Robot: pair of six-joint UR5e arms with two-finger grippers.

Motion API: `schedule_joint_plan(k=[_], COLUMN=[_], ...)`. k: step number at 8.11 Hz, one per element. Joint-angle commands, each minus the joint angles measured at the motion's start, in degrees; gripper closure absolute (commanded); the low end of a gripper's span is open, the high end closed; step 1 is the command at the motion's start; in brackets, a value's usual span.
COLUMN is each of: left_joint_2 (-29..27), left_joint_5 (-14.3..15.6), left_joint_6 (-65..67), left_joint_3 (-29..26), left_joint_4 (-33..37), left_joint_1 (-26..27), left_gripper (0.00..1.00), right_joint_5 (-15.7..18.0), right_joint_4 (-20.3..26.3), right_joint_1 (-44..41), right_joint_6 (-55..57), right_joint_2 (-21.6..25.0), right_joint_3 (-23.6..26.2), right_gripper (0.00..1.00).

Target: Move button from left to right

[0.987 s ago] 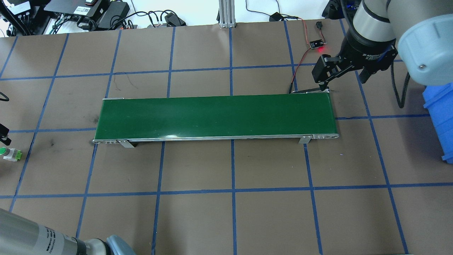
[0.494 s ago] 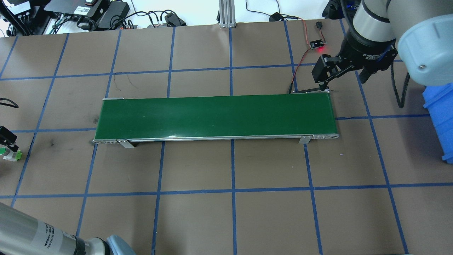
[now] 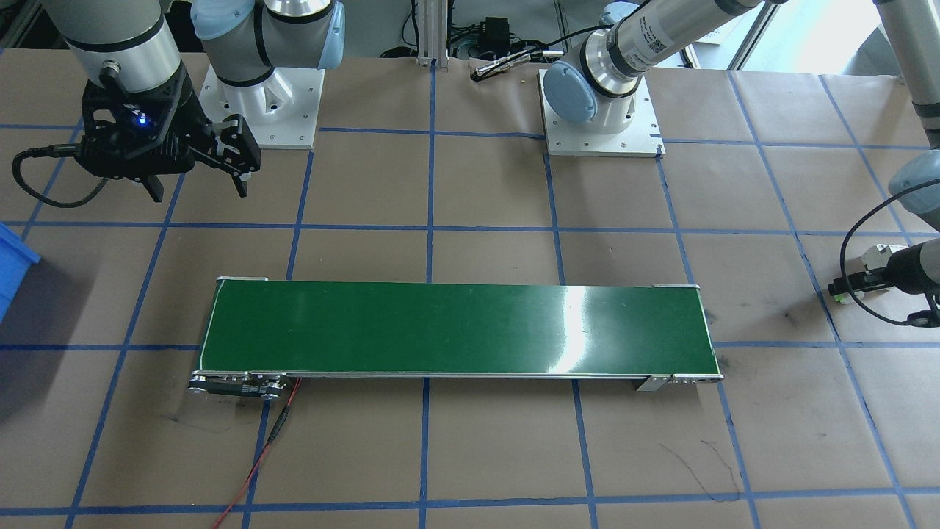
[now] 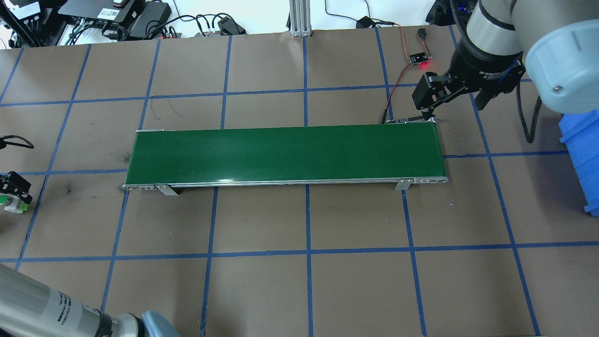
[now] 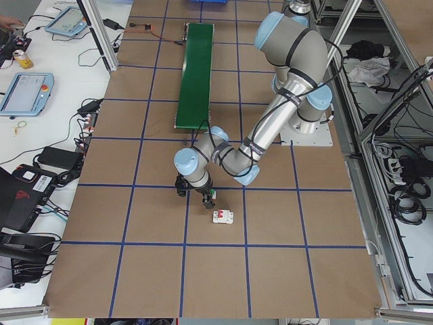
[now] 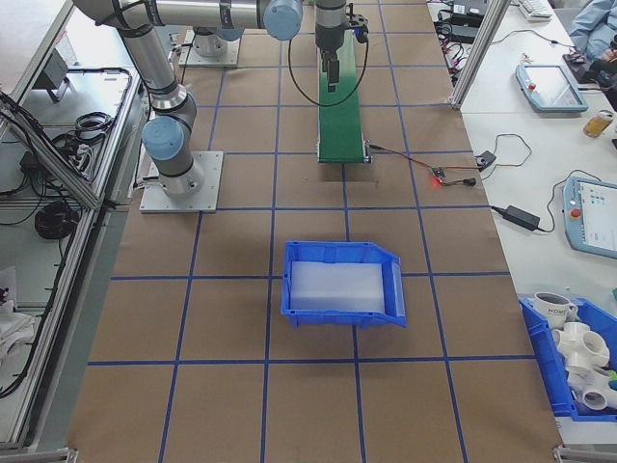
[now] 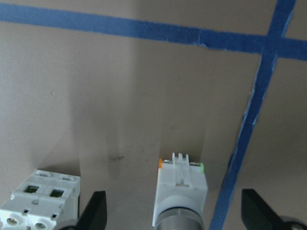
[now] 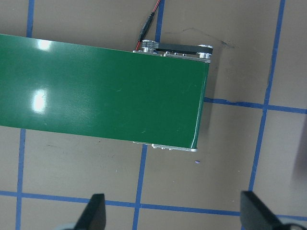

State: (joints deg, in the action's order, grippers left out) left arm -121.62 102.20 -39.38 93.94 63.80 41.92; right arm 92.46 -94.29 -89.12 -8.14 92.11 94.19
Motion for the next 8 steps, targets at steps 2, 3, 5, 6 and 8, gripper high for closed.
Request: schedule_joint_plan(k=[2, 3, 5, 6, 8], left_joint_2=[-0.2, -0.2, 0.2, 1.5, 6.8], left_joint_5=[-0.2, -0.5, -2.4, -2.3, -2.8], left_joint_6=[-0.2, -0.2, -0.4, -0.5, -3.6], left_joint_3=[2.1, 2.1, 2.1, 1.9, 1.4], left_joint_4=[-2.1, -2.1, -2.0, -1.7, -1.0], left_joint_1=[0.0, 0.0, 0.0, 0.0, 0.5], left_gripper=[0.45, 0.78, 1.0, 1.0, 1.0], right_joint_5=[0.0, 0.0, 0.0, 0.0, 0.0], right_joint_4=[-0.1, -0.1, -0.1, -0.3, -0.4], right_joint_1=[0.0, 0.0, 0.0, 0.0, 0.0], right_joint_6=[0.0, 0.0, 0.1, 0.0, 0.0], right_joint_2=[-0.1, -0.1, -0.1, -0.1, -0.1], right_joint_3=[-0.1, 0.0, 0.0, -0.1, -0.1], right_gripper=[0.0, 0.0, 0.0, 0.0, 0.0])
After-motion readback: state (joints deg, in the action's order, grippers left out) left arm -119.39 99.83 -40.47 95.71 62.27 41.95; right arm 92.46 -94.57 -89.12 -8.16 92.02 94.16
